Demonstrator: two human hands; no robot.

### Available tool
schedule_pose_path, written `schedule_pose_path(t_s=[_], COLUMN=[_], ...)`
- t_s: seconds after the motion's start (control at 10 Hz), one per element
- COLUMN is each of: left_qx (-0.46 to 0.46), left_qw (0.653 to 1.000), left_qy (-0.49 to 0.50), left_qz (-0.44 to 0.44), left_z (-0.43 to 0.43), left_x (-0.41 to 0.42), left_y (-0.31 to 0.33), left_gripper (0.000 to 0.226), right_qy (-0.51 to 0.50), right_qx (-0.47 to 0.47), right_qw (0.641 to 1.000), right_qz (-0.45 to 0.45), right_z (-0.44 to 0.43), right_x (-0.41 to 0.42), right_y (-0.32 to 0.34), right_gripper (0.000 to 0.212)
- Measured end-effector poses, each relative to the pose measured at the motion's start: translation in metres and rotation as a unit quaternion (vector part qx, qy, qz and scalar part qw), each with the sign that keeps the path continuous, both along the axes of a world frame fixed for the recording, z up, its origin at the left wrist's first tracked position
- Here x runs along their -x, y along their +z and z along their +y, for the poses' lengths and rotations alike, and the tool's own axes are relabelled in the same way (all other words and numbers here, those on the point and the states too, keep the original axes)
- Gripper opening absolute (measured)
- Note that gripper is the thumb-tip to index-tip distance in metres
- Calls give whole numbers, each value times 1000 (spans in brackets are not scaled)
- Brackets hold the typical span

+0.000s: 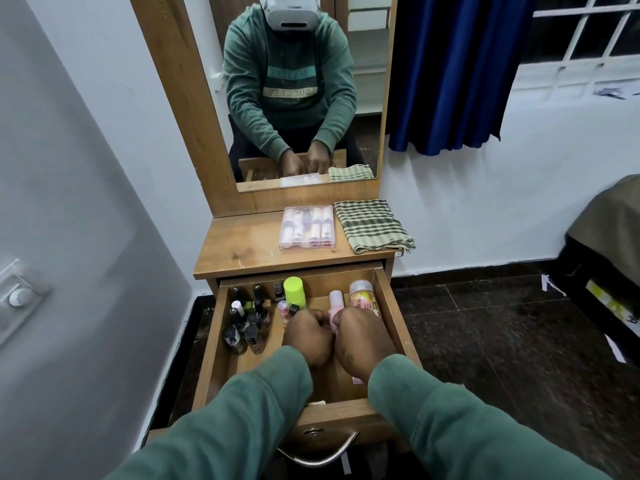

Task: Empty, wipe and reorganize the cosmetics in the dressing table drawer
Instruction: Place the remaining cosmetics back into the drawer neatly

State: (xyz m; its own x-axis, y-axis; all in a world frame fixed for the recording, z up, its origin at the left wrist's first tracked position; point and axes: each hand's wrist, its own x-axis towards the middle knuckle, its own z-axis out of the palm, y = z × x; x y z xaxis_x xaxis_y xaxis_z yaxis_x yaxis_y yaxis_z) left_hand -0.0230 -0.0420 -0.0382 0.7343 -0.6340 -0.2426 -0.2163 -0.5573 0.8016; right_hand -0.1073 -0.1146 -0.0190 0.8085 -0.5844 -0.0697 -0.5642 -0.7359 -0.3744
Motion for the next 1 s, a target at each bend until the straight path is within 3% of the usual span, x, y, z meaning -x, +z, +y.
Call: schedule_pose_path(t_s=[0.2, 0.4, 0.6, 0.8, 0.9, 1.0], left_qx=[-4, -35, 24, 121, 169, 162], left_qw=[1000, 995, 984, 982, 971, 960], left_qy=[-10, -11, -1, 62, 104, 140], left_qz=[-6, -96, -179, -131, -135, -181], left_z=[1, 7, 22, 19, 13, 3], left_x=[3, 10, 18, -7, -29, -62], left_y=[2, 16, 45, 78, 94, 108], left_gripper=[32, 23, 29, 24, 19, 18], right_qy=[-2, -6, -30, -83, -89, -104], right_qx=[13, 32, 2, -89, -87, -71], right_qw=[1000, 999, 989, 962, 955, 960], right_qz=[8, -12, -148, -245, -269, -249], right_z=[0, 0, 5, -17, -34, -55], right_x=[-1, 0, 8, -3, -22, -45], right_y=[-4, 1, 19, 54, 80, 99], right_gripper=[19, 17, 21, 36, 38, 37])
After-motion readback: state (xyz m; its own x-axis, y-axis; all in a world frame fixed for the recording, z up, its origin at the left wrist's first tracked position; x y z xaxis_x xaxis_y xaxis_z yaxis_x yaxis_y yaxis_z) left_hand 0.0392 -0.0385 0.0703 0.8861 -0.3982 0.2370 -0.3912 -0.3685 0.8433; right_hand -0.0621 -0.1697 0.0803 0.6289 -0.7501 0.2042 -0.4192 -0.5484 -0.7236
